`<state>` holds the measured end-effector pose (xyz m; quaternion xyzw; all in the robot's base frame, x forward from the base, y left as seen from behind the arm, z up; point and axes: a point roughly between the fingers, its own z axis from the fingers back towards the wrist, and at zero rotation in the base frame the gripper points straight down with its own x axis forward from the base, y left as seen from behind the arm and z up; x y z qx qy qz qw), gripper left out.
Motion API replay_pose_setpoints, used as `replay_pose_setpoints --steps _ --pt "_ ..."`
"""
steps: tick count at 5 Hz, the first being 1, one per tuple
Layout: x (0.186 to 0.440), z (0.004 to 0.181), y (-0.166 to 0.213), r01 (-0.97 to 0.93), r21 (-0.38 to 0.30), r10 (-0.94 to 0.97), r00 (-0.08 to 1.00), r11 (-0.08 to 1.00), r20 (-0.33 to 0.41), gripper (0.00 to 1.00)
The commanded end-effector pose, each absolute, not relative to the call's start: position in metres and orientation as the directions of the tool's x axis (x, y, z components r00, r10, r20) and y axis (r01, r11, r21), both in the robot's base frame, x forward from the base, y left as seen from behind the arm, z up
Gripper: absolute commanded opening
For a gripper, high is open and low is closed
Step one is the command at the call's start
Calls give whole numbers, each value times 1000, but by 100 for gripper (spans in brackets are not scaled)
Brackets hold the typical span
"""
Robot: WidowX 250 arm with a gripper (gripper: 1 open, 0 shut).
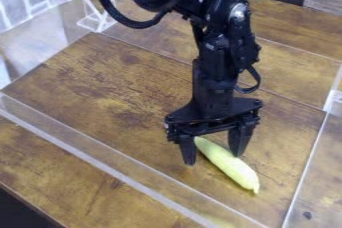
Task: Move the green spoon to the left
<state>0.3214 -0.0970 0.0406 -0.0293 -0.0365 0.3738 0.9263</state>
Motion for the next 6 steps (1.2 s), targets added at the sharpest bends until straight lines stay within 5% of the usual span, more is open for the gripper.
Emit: replay_pose_setpoints --steps 1,3,6 --pt "333 52 -104 -684 -124 694 714 719 89 100" --pt "346 50 -107 -576 -122 588 799 808 125 100" --pt "372 45 -120 -642 -141 657 734 754 172 100"
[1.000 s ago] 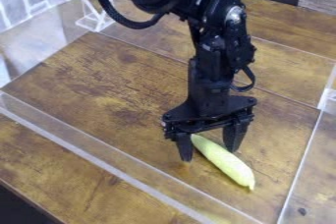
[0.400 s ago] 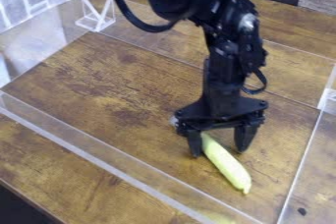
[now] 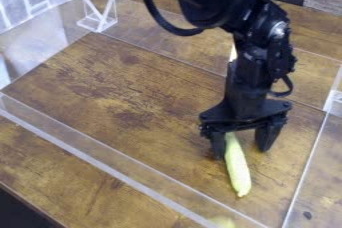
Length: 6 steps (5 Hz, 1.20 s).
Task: Move the green spoon to the left
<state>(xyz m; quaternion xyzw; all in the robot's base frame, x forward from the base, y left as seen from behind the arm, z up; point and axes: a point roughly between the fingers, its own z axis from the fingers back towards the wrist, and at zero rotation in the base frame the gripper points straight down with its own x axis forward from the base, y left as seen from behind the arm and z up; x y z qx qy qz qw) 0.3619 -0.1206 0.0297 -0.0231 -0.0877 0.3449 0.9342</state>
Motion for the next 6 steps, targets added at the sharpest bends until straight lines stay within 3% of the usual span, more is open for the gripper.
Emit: replay_pose_setpoints --steps 1,2,6 --pt "381 43 -111 -672 -129 684 708 729 177 100" --pt "388 41 -102 -697 -113 705 688 708 174 100" --pt "361 43 -103 -730 -62 728 665 680 165 100"
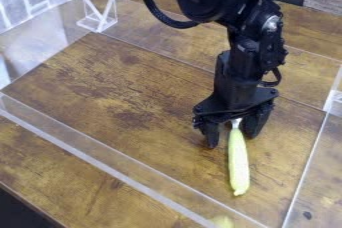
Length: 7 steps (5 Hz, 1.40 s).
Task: Move the green spoon to the left
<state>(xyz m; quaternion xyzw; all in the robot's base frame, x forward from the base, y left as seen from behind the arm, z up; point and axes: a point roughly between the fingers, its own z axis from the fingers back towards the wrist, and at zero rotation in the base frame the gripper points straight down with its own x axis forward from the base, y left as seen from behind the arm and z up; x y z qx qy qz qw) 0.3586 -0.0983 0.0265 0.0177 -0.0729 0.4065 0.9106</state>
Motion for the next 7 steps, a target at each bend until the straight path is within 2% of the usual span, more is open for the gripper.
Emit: replay_pose_setpoints --steps 1,2,4,7 --pt "356 46 -97 -688 -63 687 708 723 166 0" --pt "351 50 -90 -639 -61 639 751 767 167 0" --pt "342 66 -74 -674 -52 671 722 737 168 0" --pt "352 109 -71 -699 -78 700 693 711 174 0"
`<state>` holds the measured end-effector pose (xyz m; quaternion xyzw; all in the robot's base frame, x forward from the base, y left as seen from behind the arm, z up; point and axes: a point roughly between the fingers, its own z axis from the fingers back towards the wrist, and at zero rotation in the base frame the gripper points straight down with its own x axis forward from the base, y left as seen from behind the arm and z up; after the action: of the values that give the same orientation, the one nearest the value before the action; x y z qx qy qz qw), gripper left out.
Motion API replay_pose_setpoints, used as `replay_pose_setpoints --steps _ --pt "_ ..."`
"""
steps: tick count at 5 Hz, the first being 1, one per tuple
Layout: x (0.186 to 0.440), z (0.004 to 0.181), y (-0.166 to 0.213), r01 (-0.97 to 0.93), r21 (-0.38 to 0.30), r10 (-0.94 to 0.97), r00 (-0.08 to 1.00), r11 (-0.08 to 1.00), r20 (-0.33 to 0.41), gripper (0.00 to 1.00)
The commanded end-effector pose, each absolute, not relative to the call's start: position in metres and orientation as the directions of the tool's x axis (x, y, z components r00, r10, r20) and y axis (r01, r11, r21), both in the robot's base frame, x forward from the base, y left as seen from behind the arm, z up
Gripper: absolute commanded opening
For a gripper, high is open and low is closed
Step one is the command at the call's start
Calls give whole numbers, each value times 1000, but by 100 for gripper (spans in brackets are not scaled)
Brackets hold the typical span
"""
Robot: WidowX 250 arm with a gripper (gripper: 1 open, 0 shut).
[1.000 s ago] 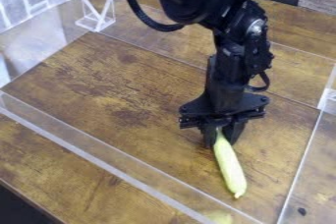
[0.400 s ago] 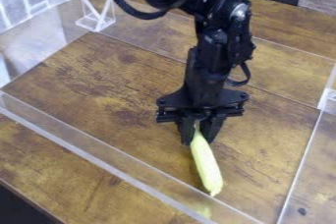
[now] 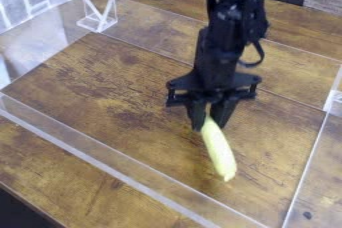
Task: Move the green spoon to the left
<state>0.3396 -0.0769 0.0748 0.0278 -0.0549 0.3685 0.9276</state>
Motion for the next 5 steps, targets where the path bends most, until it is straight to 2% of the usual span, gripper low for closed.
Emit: replay_pose_setpoints --steps 1,2,3,4,5 --pt "351 126 -66 -717 -98 721 670 691 180 0" --pt "348 138 -62 -736 -115 742 644 668 189 0" --pt "348 164 -54 -717 -130 727 657 685 200 0" --pt "344 168 -29 -713 -154 726 648 685 229 0" --pt "334 163 -14 -692 -167 709 659 702 249 0"
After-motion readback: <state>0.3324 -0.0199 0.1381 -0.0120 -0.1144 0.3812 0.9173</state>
